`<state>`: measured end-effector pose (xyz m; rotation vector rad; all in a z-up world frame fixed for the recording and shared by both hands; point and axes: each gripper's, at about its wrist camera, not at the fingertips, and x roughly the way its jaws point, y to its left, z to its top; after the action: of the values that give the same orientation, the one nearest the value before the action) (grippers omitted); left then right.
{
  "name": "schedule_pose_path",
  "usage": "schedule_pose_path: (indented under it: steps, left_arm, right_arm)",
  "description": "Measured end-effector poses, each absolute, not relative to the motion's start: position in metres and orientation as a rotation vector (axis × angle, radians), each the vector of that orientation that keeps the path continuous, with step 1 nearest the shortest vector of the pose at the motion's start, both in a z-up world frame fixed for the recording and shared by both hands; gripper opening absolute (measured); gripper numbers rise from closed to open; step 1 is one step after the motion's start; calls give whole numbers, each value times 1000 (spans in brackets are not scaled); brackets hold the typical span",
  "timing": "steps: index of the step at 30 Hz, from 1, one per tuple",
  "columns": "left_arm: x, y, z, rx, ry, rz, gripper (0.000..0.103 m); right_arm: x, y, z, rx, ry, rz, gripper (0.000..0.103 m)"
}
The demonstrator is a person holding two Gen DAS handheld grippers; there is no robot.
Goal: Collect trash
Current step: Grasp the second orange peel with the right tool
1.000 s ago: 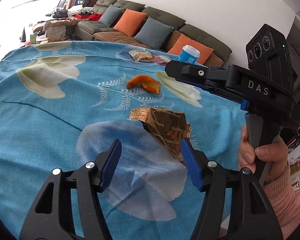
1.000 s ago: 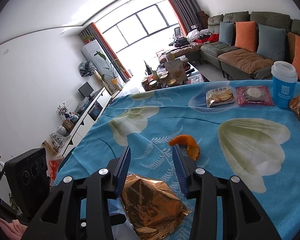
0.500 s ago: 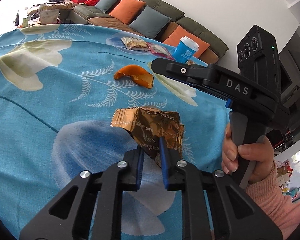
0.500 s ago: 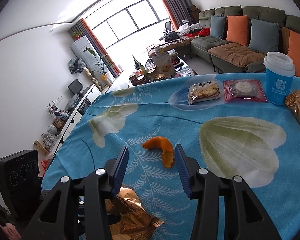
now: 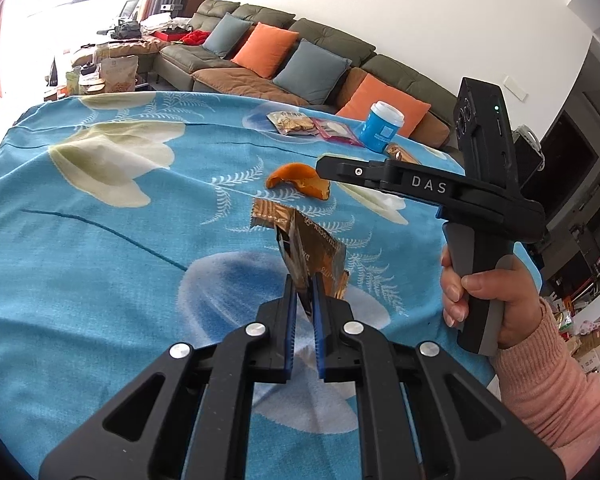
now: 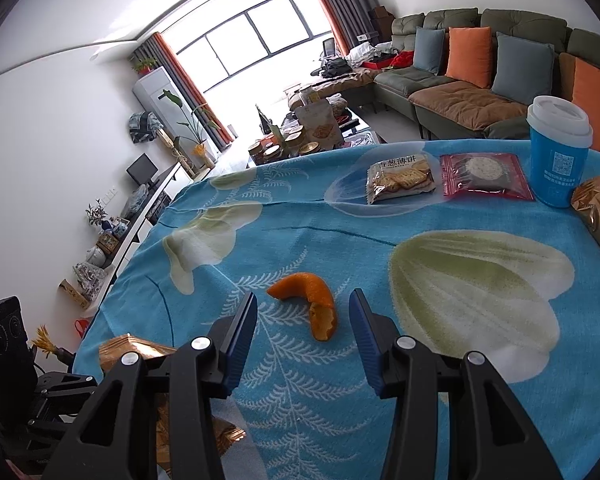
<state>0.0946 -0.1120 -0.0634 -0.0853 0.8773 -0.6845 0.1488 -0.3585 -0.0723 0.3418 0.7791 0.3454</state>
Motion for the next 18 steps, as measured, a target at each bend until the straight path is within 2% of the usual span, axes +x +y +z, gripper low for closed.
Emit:
schedule_pose_path:
  steps: [18]
  left_arm:
    - [75, -32, -52, -142, 830, -545, 8]
  right_arm:
    - [167, -346, -86, 266, 845, 291, 45]
